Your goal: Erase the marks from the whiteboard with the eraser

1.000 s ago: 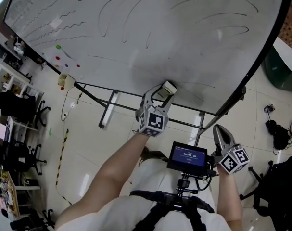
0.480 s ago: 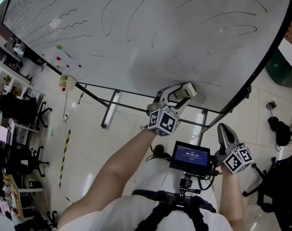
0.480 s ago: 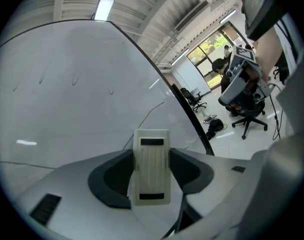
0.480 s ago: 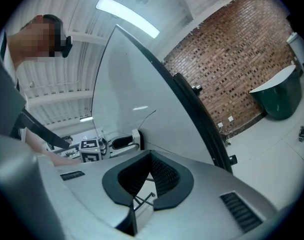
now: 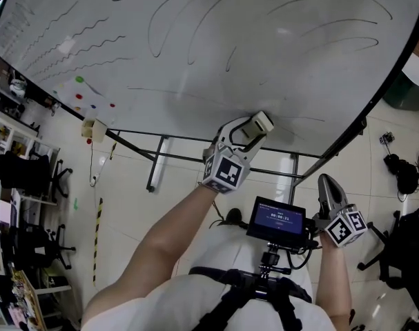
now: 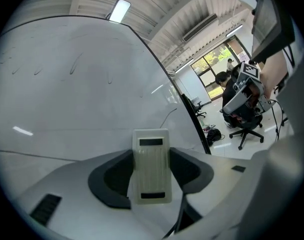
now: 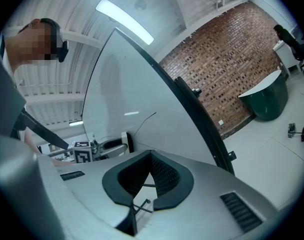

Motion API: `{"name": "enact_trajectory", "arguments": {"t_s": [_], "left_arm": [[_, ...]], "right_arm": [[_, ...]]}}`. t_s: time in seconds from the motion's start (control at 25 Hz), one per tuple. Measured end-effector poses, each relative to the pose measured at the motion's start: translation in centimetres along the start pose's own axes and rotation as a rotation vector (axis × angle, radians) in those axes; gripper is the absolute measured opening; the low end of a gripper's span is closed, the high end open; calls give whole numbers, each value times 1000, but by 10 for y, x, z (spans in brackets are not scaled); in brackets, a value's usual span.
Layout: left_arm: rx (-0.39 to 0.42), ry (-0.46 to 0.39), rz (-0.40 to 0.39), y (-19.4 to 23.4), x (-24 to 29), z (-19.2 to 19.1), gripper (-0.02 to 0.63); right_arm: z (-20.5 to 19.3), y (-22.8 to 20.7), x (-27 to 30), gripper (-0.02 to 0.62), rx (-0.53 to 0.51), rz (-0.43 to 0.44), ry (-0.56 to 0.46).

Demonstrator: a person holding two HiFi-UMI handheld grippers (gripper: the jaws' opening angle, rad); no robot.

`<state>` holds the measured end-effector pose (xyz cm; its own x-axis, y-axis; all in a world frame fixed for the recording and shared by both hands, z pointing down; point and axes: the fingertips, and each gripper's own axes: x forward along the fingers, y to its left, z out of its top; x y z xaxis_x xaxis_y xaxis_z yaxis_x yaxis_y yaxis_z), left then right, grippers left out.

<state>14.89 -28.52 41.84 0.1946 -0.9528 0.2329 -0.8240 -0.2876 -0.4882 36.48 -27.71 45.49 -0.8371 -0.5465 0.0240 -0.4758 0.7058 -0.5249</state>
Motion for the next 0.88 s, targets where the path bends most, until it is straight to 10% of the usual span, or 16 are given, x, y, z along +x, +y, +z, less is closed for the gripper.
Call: {"name": "enact_trajectory", "arguments": {"t_s": [0.88], "left_arm": [[-33,-137,165,125,-94,-21,259]], "right_arm": [[-39,78,55,17,-17,-40,-18]]}}
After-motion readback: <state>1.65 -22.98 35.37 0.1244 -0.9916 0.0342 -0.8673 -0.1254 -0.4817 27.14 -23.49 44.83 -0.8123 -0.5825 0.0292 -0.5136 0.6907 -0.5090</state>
